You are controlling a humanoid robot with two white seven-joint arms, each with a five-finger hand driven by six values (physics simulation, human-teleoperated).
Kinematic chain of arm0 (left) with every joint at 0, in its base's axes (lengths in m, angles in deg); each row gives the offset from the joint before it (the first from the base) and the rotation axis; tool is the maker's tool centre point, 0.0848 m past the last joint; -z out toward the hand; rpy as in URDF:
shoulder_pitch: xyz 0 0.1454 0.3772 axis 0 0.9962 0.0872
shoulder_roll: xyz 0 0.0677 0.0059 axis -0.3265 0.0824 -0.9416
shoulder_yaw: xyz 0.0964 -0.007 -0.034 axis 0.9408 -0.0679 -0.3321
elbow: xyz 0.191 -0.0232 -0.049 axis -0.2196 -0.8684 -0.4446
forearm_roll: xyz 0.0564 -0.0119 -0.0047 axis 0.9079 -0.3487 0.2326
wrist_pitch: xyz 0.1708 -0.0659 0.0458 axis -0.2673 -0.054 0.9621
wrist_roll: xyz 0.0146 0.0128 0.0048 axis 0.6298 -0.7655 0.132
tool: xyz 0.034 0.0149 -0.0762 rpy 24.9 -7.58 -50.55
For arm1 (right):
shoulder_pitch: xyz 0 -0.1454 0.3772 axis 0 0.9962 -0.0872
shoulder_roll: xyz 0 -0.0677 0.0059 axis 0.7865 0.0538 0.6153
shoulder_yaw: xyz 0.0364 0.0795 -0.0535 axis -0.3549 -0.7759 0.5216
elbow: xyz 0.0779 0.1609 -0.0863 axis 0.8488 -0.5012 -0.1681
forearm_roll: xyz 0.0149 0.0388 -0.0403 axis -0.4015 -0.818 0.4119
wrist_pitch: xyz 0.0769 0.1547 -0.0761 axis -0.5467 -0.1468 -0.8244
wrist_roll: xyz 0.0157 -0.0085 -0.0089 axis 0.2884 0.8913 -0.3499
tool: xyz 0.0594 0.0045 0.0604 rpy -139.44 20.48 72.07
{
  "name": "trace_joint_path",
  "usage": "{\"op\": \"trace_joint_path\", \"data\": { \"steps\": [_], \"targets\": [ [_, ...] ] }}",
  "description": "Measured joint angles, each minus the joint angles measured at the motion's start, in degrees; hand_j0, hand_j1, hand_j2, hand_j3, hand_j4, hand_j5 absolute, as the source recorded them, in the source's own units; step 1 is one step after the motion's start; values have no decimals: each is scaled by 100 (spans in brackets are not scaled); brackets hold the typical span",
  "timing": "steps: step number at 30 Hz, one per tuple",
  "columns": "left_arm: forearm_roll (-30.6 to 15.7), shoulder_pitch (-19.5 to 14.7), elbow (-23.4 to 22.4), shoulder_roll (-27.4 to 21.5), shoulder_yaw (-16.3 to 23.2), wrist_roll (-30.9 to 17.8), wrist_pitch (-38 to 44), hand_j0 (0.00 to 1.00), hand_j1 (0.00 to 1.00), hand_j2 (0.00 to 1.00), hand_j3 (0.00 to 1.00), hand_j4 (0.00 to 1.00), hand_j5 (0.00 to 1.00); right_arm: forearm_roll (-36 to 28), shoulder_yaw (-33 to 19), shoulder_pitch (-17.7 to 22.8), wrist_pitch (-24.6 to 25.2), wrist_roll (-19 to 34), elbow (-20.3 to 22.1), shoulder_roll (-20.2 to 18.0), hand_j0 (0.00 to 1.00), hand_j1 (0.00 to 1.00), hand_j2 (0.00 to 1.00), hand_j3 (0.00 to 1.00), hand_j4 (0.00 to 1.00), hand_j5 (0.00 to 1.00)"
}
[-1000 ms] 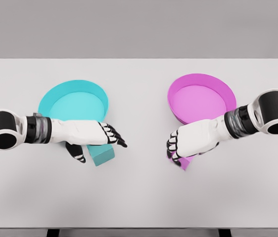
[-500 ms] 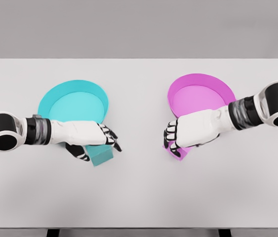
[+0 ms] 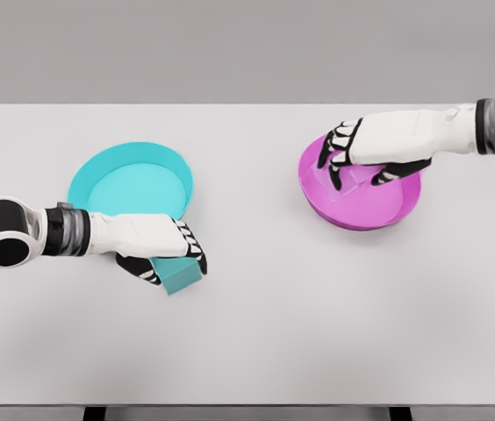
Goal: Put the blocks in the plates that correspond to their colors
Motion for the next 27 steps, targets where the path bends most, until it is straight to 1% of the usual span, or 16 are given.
{"op": "trace_joint_path", "data": {
  "steps": [2, 6, 10, 15, 21, 27],
  "targets": [
    [9, -18, 6, -1, -12, -9, -6, 53, 53, 53, 53, 53, 53, -61, -58, 18, -1, 1, -219, -20, 40, 40, 40, 40, 40, 40],
    [12, -53, 36, 0, -30, -19, -27, 53, 53, 53, 53, 53, 53, -12, -58, 123, -3, 1, -504, -24, 41, 41, 41, 41, 41, 41],
    [-1, -53, 83, 2, -129, -22, -61, 53, 53, 53, 53, 53, 53, 191, 125, 97, -2, 0, -746, 75, 41, 41, 41, 41, 41, 41],
    [-25, -53, 147, 8, -386, -22, -163, 53, 53, 53, 53, 53, 53, 378, 227, 62, -1, 1, -815, 204, 41, 41, 41, 41, 41, 41],
    [-33, -70, 193, 19, -688, -21, -361, 53, 53, 53, 53, 53, 53, 557, 249, 53, 1, 1, -833, 273, 42, 42, 42, 42, 42, 42],
    [-58, -9, 193, -41, -1078, -21, -565, 53, 53, 53, 53, 53, 53, 879, 292, -70, 3, 1, -838, 476, 44, 44, 44, 44, 44, 44]
  ]
}}
